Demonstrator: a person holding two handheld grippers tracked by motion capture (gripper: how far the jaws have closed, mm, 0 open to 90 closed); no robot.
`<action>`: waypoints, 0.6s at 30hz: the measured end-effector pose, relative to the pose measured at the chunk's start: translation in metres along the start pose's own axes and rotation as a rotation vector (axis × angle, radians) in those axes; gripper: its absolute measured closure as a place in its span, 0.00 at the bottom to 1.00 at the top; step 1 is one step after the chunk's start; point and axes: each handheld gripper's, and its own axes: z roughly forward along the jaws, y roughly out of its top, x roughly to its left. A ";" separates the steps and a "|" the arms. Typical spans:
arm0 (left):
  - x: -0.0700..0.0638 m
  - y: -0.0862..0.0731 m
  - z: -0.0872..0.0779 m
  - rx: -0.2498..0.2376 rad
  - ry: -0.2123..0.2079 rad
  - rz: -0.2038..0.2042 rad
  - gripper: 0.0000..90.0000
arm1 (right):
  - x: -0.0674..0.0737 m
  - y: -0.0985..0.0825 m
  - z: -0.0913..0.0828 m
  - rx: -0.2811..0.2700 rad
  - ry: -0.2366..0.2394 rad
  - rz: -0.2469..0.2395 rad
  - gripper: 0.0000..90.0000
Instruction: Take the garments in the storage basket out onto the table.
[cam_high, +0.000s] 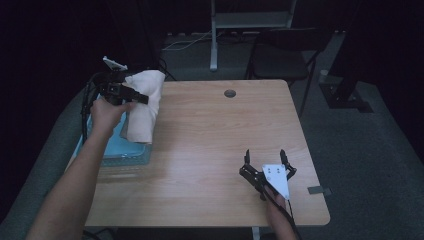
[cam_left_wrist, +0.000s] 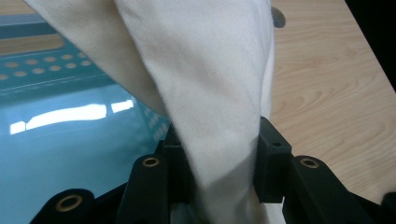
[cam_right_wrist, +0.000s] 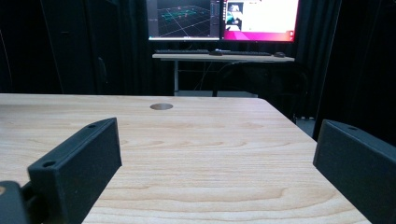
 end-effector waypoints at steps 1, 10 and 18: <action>-0.002 0.001 0.002 0.004 0.000 0.008 0.71 | 0.000 0.000 0.000 0.000 0.000 0.000 0.00; -0.021 0.010 0.014 -0.001 -0.051 -0.006 0.71 | 0.000 0.000 0.000 -0.001 -0.001 -0.002 0.00; -0.049 0.018 0.026 0.018 -0.074 0.039 0.71 | 0.000 0.000 0.000 -0.001 0.000 -0.001 0.01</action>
